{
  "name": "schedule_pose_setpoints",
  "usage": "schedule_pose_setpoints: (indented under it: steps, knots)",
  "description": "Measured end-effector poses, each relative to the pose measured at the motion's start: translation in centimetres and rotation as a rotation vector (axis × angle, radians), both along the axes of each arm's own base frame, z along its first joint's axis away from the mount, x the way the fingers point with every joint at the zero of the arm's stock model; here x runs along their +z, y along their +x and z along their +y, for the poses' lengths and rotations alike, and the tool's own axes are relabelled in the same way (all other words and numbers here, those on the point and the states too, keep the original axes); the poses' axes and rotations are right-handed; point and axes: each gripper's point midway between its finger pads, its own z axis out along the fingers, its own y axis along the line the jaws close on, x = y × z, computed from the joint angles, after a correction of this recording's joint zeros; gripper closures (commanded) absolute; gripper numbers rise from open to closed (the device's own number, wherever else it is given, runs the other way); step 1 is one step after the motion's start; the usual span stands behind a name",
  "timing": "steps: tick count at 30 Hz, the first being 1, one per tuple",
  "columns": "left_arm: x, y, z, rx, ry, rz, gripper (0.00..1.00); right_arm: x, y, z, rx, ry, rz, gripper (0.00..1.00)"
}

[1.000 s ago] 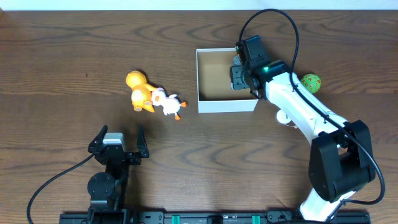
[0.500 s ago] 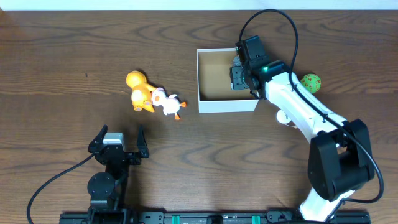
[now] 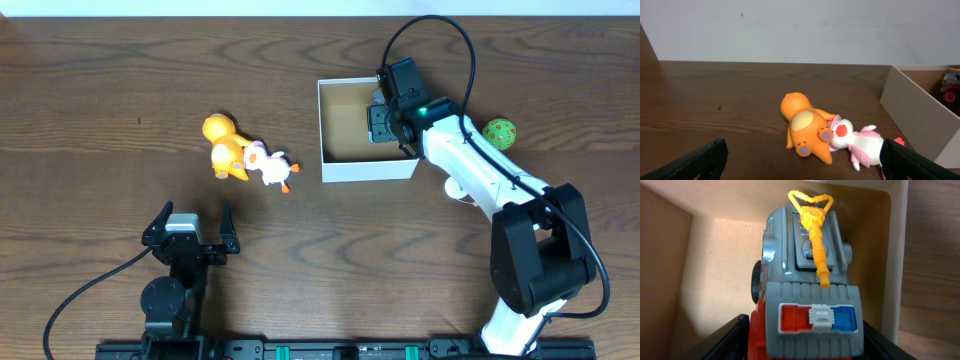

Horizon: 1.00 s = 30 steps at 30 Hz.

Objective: Pack container

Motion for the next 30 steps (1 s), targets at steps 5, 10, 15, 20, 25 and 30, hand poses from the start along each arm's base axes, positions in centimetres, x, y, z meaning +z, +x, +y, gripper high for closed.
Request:
schedule_pose_setpoints:
  steps: [5,10,15,20,25,30]
  knots:
    - [0.0,0.0,0.0,0.0,0.0,0.0,0.02,0.0,0.0,0.0,0.0,0.0,0.0,0.34]
    - [0.0,0.0,0.0,0.0,0.0,0.0,0.02,0.1,0.1,0.0,-0.003,0.004,-0.006,0.29]
    - [0.0,0.0,0.0,0.0,0.0,0.0,0.02,0.1,0.1,0.1,-0.004,0.005,-0.007,0.29]
    - [0.0,0.0,0.0,0.0,0.0,0.0,0.02,0.1,0.2,0.1,-0.003,0.007,-0.01,0.31]
    - [0.0,0.0,0.0,0.0,0.0,0.0,0.02,0.6,0.8,0.6,0.001,0.036,-0.035,0.41]
    - [0.0,0.0,0.0,0.0,0.0,0.0,0.02,1.0,1.3,1.3,0.027,0.057,-0.06,0.46]
